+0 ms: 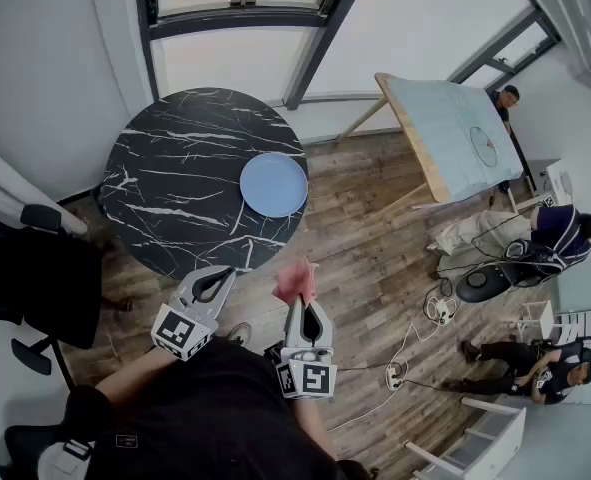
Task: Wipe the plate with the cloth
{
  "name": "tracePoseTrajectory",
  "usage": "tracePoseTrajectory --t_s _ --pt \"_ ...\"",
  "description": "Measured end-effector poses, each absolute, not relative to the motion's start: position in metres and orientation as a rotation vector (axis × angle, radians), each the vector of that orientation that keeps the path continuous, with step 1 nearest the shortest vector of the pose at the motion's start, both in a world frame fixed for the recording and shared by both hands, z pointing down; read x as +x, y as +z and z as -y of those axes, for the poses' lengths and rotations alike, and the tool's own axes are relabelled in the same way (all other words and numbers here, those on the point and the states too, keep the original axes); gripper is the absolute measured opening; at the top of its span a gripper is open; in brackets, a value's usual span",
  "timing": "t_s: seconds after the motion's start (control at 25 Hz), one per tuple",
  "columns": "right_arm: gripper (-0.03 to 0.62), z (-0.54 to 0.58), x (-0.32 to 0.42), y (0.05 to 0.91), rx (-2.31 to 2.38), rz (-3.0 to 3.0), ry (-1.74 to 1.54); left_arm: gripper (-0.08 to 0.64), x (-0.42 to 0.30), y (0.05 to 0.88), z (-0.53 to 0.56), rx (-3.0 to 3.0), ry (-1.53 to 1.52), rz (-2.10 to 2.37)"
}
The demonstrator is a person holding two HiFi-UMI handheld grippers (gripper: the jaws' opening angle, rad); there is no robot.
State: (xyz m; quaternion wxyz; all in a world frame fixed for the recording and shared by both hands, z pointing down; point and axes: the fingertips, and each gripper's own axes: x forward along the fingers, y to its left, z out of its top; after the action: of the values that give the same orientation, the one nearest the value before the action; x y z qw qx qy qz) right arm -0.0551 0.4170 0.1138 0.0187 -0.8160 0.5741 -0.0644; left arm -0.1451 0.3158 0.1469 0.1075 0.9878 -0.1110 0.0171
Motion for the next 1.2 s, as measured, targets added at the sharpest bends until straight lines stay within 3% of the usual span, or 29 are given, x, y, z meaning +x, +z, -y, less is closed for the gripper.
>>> tracePoseTrajectory --t_s 1.2 --pt "0.014 -0.456 -0.021 0.126 -2.438 -1.902 -0.189 0.0 -0.132 0.166 -0.362 2.899 0.153 0.514"
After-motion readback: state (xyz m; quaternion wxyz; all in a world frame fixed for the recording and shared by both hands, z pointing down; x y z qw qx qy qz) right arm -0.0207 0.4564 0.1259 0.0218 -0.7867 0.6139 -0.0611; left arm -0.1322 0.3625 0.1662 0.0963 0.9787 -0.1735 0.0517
